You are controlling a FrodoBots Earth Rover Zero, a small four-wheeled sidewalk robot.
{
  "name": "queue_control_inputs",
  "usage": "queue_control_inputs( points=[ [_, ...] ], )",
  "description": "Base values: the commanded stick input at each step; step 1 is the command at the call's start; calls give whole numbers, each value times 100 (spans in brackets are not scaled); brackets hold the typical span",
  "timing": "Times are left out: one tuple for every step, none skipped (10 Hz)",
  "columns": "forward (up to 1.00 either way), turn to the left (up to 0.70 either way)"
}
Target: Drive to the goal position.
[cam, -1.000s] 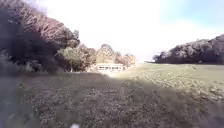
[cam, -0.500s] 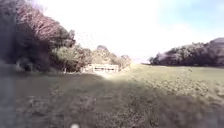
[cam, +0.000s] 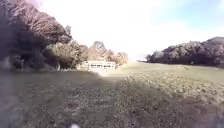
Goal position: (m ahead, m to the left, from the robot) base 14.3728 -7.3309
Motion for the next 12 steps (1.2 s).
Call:
queue_control_inputs(
  points=[
    [85,0],
    [85,0],
    [85,0],
    [85,0],
    [85,0],
    [85,0],
    [85,0],
    [85,0],
    [85,-5],
    [85,-26],
    [85,-34],
    [85,-34]
  ],
)
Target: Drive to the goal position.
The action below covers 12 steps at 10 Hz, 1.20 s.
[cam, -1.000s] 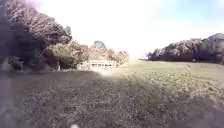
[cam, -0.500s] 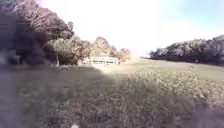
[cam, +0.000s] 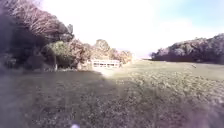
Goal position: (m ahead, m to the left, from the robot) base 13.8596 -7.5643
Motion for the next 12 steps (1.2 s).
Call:
queue_control_inputs(
  points=[
    [85,-34],
    [85,-34],
    [85,-34],
    [85,-34],
    [85,-34],
    [85,-34],
    [85,-17],
    [85,0],
    [85,0],
    [85,0],
    [85,0],
    [85,0]
  ],
)
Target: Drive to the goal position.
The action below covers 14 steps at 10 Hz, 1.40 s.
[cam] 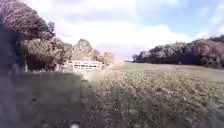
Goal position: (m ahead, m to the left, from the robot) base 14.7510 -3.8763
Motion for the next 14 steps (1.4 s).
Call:
queue_control_inputs(
  points=[
    [85,0],
    [85,0],
    [85,0],
    [85,0],
    [85,0],
    [85,0],
    [85,0],
    [85,0],
    [85,0],
    [85,0],
    [85,0],
    [85,0],
    [85,0],
    [85,0]
  ],
)
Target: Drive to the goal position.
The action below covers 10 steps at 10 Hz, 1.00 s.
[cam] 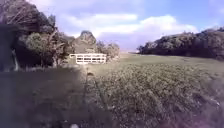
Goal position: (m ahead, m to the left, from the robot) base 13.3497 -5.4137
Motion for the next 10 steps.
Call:
queue_control_inputs(
  points=[
    [85,0],
    [85,0],
    [85,0],
    [85,0],
    [85,0],
    [85,-15],
    [85,-34],
    [85,-34],
    [85,-34],
    [85,-34]
  ],
)
